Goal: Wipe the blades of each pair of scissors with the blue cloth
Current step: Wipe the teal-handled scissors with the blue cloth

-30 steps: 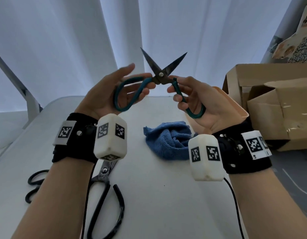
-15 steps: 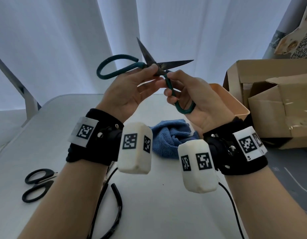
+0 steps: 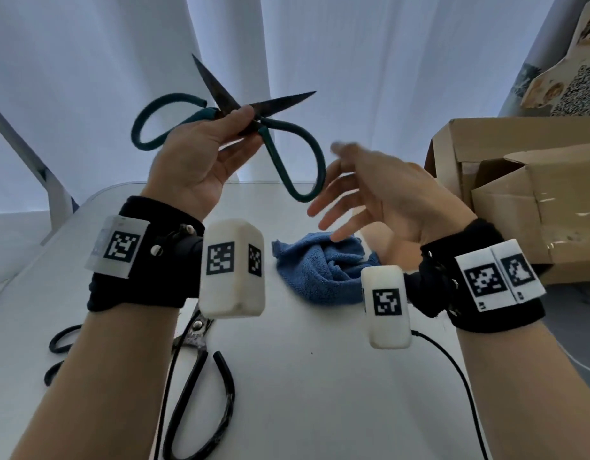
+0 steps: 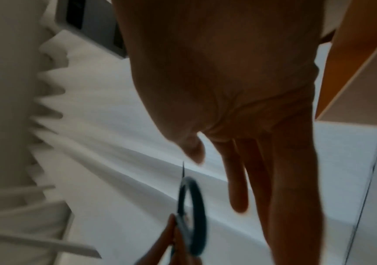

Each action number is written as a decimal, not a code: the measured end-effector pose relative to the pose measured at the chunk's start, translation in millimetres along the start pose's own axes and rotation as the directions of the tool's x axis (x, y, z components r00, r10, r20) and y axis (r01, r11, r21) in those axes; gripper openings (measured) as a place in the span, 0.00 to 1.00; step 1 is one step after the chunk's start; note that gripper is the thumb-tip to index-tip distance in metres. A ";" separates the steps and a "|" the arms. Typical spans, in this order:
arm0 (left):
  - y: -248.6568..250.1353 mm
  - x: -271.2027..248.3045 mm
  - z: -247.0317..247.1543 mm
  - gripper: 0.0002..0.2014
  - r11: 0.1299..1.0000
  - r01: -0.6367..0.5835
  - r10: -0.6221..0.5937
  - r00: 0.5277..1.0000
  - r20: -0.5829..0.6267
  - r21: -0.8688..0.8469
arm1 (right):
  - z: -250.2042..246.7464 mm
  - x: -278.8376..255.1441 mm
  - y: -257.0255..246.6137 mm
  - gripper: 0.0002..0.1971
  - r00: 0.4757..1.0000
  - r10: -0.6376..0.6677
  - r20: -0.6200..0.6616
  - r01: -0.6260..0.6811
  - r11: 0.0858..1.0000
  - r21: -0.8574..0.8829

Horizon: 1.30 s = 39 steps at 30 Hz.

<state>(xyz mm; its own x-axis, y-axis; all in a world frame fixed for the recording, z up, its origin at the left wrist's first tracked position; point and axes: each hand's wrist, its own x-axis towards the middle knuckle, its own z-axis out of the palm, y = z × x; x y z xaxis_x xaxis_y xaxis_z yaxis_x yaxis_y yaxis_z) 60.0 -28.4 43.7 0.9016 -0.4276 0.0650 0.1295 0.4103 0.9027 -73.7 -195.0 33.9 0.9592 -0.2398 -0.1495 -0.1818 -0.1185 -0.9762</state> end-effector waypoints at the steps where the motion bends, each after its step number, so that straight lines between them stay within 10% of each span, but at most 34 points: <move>1: 2.6 0.8 -2.9 0.01 1.000 -0.002 0.002 1.000 -0.012 0.013 | 0.3 1.2 4.0 0.26 1.000 0.025 0.003 -0.024 0.992 -0.125; 7: 6.8 1.9 -8.7 0.01 0.998 0.022 -0.021 1.000 -0.016 0.055 | 15.4 12.1 23.5 0.15 0.980 0.179 0.091 -0.078 0.757 -0.649; 17: 12.9 -1.3 -10.9 0.02 0.998 0.041 -0.041 0.999 0.009 0.053 | 34.7 35.8 52.6 0.23 0.971 0.163 0.172 0.052 0.562 -0.826; 21: 13.7 -2.8 -10.2 0.04 0.998 0.029 -0.030 1.000 0.009 0.060 | 26.8 39.2 50.8 0.02 0.995 -0.079 0.055 0.094 0.659 -0.746; 26: 16.1 -4.6 -7.5 0.05 0.994 0.027 -0.028 1.000 0.013 0.108 | 3.0 35.1 32.9 0.03 0.908 -0.359 -0.218 0.219 0.847 -0.484; 39: 14.6 -15.6 4.4 0.10 0.836 0.005 -0.150 0.964 0.219 0.549 | -14.7 25.5 15.3 0.05 0.748 -0.400 -0.529 0.350 0.916 -0.198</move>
<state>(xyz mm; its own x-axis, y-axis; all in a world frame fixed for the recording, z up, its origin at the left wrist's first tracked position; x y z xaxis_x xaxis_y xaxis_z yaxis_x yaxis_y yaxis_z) 46.0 -19.3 57.7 0.7593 -0.6504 0.0204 -0.1139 -0.1020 0.9882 -55.2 -217.1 17.4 0.6759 -0.6419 0.3621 0.1266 -0.3829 -0.9151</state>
